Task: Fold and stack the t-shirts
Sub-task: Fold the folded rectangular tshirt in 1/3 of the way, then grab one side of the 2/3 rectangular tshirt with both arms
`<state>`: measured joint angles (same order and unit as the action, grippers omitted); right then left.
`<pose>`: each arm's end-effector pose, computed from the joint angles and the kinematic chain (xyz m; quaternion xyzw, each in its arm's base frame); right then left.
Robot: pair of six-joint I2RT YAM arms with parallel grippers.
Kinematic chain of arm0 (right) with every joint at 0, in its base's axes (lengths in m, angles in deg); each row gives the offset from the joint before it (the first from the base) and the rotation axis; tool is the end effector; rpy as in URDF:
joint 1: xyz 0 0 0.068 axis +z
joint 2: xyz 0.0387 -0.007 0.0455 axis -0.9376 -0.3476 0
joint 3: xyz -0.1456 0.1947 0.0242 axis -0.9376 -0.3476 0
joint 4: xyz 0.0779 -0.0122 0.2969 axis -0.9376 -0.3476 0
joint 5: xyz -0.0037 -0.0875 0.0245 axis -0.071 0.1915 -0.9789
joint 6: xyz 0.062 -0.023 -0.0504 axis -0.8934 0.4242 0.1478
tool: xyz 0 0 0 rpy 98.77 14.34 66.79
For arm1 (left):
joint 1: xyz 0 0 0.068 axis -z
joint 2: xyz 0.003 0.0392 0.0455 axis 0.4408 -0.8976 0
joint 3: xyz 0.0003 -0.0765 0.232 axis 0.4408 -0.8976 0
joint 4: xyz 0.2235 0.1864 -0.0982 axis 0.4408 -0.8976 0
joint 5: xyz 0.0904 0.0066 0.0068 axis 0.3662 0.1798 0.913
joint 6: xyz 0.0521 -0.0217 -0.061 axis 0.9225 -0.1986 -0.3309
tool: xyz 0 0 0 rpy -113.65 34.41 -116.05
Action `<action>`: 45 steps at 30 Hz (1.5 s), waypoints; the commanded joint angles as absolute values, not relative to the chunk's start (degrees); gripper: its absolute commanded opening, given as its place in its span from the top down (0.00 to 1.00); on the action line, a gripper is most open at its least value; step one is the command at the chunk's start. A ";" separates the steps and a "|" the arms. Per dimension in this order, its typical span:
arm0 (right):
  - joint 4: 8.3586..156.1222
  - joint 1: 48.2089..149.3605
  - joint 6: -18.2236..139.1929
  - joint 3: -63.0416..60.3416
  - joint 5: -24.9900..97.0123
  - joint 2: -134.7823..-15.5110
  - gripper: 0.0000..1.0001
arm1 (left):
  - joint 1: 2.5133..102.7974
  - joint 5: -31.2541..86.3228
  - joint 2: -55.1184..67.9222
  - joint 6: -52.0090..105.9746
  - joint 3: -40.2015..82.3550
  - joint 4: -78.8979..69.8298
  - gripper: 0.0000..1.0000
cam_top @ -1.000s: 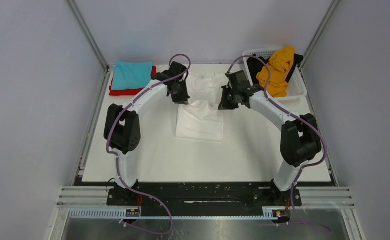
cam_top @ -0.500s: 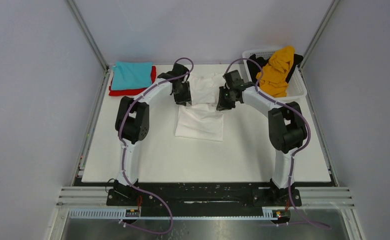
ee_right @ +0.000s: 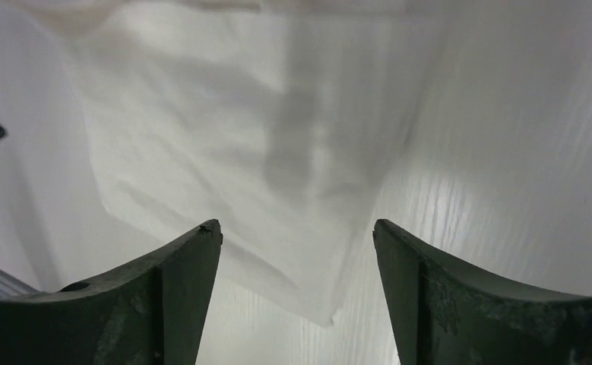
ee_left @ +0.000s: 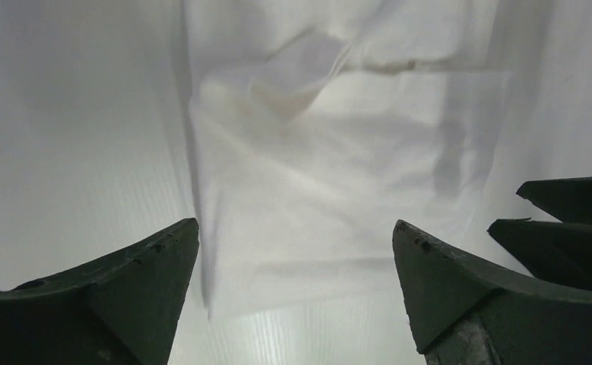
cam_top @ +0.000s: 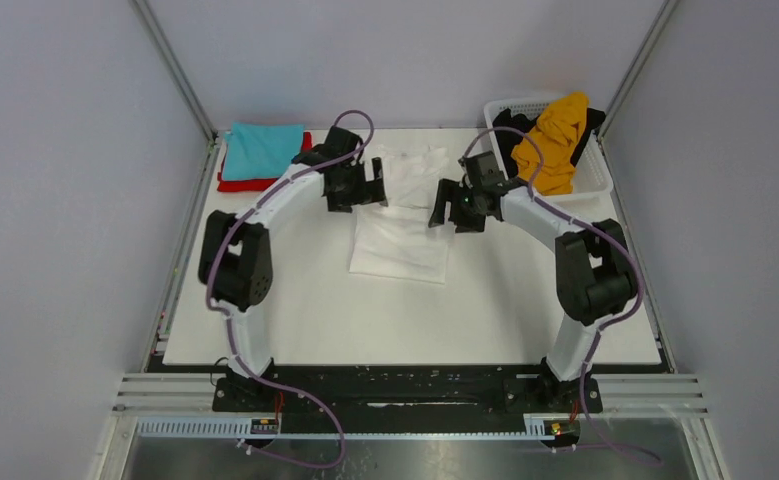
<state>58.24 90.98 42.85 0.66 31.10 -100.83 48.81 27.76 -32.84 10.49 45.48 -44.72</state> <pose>0.4216 0.1815 0.1308 -0.0082 0.9452 0.2161 0.2448 0.4541 -0.2006 0.1715 -0.0247 0.9543 -0.1849 0.2336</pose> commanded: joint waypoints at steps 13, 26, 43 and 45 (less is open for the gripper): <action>70.31 99.06 33.15 -27.48 28.19 -85.35 0.31 | 48.47 26.73 -6.85 3.56 5.90 -36.86 0.02; 71.58 100.18 31.76 -31.83 34.36 -85.72 0.51 | 48.44 25.95 -13.83 1.75 3.74 -31.73 0.35; 71.28 100.24 33.89 -31.07 34.81 -86.84 1.00 | 50.45 23.06 -17.93 0.26 4.58 -29.37 1.00; 69.42 100.42 34.53 -32.22 32.78 -83.01 1.00 | 50.85 22.49 -13.81 0.00 2.27 -30.26 1.00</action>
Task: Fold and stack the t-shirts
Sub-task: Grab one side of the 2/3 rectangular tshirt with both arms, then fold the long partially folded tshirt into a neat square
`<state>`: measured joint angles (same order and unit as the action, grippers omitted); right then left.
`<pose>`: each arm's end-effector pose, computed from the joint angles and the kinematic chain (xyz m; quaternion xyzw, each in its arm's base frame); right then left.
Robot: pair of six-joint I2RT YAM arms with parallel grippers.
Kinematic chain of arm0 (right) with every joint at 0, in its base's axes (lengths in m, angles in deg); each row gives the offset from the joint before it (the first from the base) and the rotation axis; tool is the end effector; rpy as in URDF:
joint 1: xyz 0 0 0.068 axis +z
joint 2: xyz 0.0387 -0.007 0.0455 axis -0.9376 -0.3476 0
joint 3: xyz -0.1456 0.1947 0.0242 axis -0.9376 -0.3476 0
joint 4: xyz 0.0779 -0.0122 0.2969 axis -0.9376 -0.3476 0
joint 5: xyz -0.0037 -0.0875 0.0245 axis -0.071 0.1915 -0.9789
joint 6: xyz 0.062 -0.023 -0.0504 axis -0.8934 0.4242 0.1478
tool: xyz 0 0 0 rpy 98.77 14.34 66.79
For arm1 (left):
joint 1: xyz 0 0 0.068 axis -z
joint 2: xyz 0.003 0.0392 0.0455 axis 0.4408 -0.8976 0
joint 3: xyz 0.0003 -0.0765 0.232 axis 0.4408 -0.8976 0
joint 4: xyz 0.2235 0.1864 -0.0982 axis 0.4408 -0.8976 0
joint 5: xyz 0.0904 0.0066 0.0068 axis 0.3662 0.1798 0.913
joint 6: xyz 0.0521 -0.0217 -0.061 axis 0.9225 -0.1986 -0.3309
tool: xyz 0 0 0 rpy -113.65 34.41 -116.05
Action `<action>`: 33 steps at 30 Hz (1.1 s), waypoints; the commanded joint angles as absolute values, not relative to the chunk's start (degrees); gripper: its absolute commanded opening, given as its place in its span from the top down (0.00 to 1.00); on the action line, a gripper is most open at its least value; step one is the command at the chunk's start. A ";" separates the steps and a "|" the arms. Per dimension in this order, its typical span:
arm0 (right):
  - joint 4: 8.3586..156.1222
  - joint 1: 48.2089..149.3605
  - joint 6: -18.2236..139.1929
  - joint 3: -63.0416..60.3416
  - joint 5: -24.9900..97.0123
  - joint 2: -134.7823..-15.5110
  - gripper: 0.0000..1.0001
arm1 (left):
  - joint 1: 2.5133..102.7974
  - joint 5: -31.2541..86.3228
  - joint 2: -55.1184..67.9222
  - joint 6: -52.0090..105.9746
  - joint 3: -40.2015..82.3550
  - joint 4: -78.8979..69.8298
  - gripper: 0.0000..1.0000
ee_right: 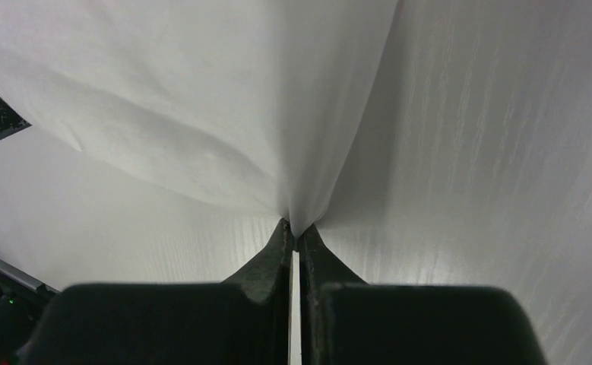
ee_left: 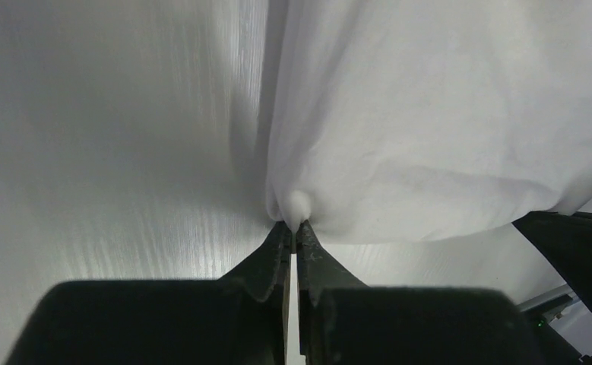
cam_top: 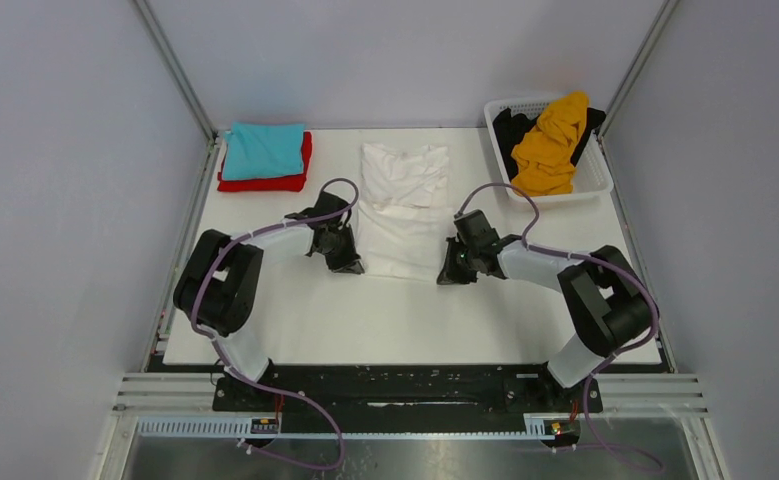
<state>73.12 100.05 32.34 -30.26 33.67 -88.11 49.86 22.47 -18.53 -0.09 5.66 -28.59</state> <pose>0.3030 0.1922 0.0502 0.0134 0.9555 0.2228 0.1929 0.3372 -0.1664 0.0538 -0.1019 0.9657 -0.2060 0.1213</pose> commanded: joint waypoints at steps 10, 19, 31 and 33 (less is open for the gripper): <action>56.65 101.12 38.57 -36.21 11.33 -50.32 1.00 | 54.37 13.07 16.72 -0.37 -5.90 -41.47 1.00; 64.65 100.90 36.16 -33.26 -0.89 -42.87 1.00 | 54.63 6.08 24.22 1.69 3.65 -43.62 1.00; 80.71 89.12 32.23 -38.56 -3.86 -52.15 1.00 | 47.91 11.53 10.49 1.44 11.66 -39.54 1.00; 86.87 87.18 28.77 -40.03 -6.56 -55.04 1.00 | 46.93 12.11 7.31 1.44 13.41 -38.74 1.00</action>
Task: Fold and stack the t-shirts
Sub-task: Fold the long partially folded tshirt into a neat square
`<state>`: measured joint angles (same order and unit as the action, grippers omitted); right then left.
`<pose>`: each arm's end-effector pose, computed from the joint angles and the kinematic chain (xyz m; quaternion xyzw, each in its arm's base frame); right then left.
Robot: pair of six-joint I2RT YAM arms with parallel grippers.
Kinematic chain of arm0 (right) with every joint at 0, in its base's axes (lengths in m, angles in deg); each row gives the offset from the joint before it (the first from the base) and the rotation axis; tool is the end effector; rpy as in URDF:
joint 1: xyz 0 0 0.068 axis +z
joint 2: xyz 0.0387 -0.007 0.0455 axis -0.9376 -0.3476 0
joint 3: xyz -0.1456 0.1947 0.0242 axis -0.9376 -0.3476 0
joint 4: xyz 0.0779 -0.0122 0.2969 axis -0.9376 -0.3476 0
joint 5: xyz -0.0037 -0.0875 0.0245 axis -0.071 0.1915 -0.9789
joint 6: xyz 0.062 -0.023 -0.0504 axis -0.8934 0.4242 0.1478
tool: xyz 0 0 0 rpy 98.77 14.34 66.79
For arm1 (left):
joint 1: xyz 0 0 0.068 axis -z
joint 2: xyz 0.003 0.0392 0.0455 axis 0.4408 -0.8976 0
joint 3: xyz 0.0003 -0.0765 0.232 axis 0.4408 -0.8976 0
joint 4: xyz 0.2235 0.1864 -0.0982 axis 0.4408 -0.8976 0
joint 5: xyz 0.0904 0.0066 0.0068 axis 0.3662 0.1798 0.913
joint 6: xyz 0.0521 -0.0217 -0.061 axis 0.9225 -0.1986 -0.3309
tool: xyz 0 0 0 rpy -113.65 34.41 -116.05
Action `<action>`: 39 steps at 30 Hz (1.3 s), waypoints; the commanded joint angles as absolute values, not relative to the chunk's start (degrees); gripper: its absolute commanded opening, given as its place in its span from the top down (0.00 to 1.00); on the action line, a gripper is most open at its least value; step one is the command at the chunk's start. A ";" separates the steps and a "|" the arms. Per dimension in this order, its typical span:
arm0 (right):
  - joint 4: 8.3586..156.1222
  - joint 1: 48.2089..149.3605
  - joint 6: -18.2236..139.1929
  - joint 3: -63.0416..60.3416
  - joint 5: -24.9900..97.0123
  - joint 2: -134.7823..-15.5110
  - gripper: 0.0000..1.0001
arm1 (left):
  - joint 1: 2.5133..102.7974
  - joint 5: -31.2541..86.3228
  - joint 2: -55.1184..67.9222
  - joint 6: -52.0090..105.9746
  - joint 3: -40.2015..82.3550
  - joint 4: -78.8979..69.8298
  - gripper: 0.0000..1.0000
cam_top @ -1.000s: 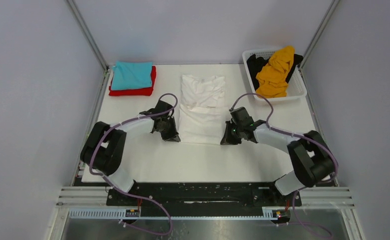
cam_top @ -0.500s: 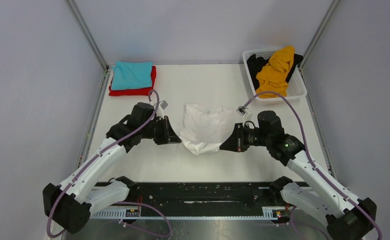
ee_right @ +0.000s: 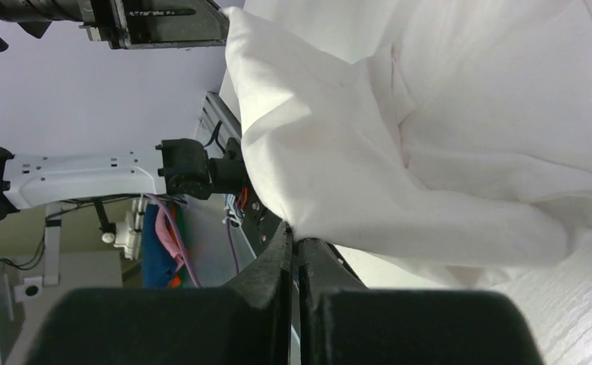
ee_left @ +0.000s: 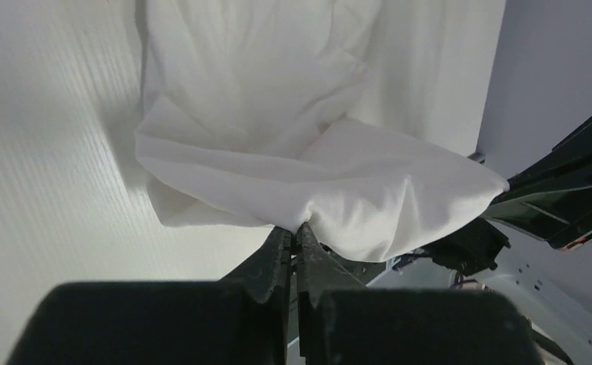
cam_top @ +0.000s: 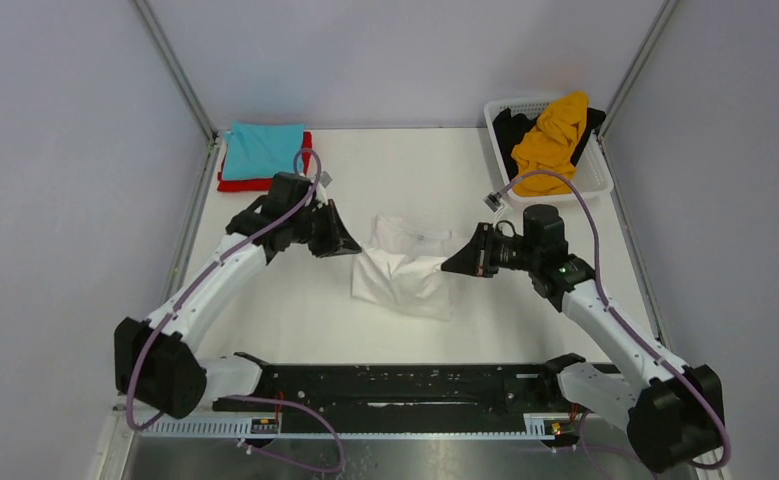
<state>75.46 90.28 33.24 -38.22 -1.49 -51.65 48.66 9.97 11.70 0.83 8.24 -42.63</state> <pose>0.2661 0.1551 0.2182 -0.1097 0.8023 0.5136 0.2838 0.2972 -0.1574 0.2365 -0.0385 0.9091 -0.3599 0.2063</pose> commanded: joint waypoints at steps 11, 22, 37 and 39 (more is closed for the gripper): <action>92.50 76.18 27.22 -40.98 -7.04 -65.72 1.00 | 45.40 13.19 -7.96 2.31 23.80 -37.10 1.00; 94.95 70.92 28.57 -33.45 -6.60 -79.96 1.00 | 45.38 16.35 -27.66 3.98 41.23 -40.28 1.00; 96.30 66.08 30.38 -30.41 -2.98 -92.40 1.00 | 47.79 11.44 -43.37 6.80 56.88 -40.92 0.92; 96.53 65.83 30.66 -30.94 -2.20 -92.17 1.00 | 49.16 12.62 -43.38 7.43 57.31 -39.80 0.87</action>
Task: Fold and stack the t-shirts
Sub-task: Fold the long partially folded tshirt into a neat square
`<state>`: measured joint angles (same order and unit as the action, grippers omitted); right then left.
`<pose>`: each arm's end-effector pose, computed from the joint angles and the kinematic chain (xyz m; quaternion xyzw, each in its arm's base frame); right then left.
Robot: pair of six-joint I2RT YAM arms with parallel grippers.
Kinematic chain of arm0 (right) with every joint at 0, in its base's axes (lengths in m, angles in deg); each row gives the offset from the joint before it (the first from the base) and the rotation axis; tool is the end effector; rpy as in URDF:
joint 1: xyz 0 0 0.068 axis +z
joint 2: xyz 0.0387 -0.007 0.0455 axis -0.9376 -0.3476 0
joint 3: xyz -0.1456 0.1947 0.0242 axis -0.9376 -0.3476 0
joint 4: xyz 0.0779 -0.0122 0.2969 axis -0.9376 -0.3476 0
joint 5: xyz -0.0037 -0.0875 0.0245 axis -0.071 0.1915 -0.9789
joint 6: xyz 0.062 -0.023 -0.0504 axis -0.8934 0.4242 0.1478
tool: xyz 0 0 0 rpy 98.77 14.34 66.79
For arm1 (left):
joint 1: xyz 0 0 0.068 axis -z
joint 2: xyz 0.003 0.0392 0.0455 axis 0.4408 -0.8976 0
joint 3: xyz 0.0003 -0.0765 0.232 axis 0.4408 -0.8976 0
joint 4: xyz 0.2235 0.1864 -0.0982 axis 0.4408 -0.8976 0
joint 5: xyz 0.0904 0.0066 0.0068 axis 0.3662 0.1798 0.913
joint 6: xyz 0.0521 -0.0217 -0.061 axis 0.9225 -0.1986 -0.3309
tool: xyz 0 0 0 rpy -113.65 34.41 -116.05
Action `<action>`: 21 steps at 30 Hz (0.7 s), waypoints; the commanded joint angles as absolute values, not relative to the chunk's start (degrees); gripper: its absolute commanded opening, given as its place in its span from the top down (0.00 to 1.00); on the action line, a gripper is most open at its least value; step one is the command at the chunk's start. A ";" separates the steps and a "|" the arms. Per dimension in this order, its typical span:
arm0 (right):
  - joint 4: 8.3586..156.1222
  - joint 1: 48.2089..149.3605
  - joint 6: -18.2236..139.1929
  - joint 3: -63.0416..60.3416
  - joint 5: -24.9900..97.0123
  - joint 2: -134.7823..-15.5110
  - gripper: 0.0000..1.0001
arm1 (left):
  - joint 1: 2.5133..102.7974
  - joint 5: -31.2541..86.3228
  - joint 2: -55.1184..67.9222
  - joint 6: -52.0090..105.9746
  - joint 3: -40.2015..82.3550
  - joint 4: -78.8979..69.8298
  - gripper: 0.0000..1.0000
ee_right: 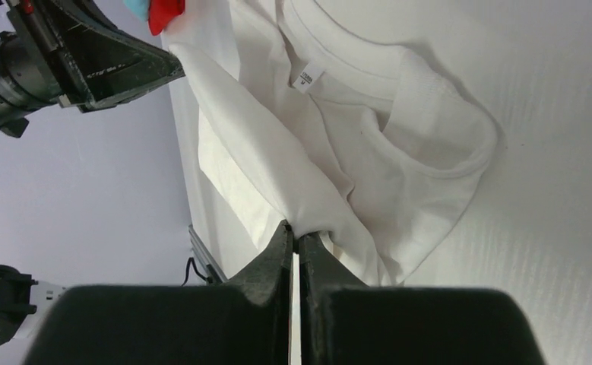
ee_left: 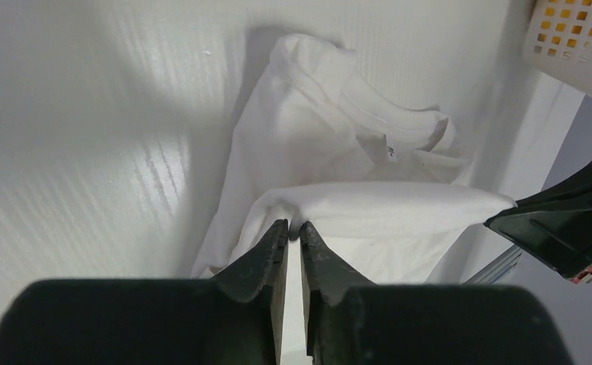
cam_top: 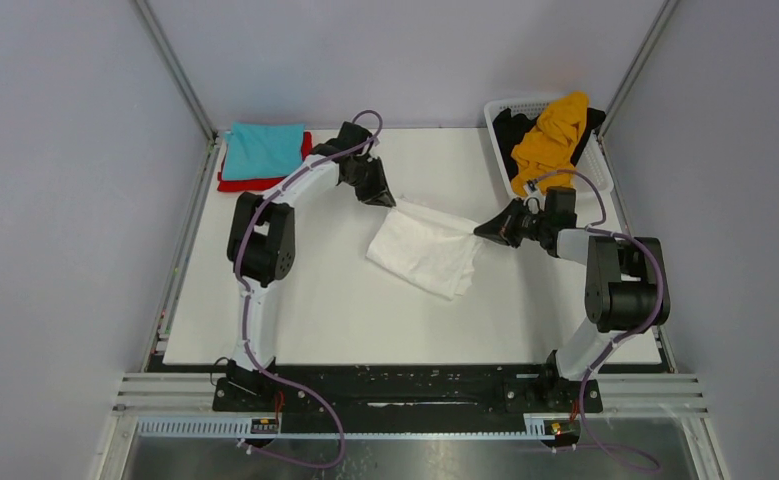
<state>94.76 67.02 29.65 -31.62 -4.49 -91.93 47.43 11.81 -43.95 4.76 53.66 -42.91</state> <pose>0.3733 0.0369 0.0698 0.1256 0.8374 0.4682 0.2526 0.4813 -0.2191 0.1366 -0.0442 0.9394 -0.3042 0.1521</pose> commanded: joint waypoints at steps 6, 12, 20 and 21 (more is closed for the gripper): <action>95.66 63.51 29.54 -32.10 1.67 -91.80 0.79 | 50.40 11.69 -45.89 7.39 61.26 -40.45 0.59; 87.11 63.42 31.98 -31.70 8.73 -84.64 0.43 | 50.90 13.09 -40.25 8.03 60.59 -41.34 0.01; 75.04 68.17 34.67 -36.02 21.52 -67.03 0.06 | 55.49 14.25 -29.14 8.87 46.47 -38.70 0.01; 75.58 71.18 34.06 -36.49 21.38 -66.38 0.03 | 56.31 13.28 -28.19 8.66 42.79 -37.20 0.01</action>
<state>79.52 64.99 33.13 -34.35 16.23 -70.93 52.72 14.28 -35.47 7.67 50.58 -42.21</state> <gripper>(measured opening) 0.909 0.989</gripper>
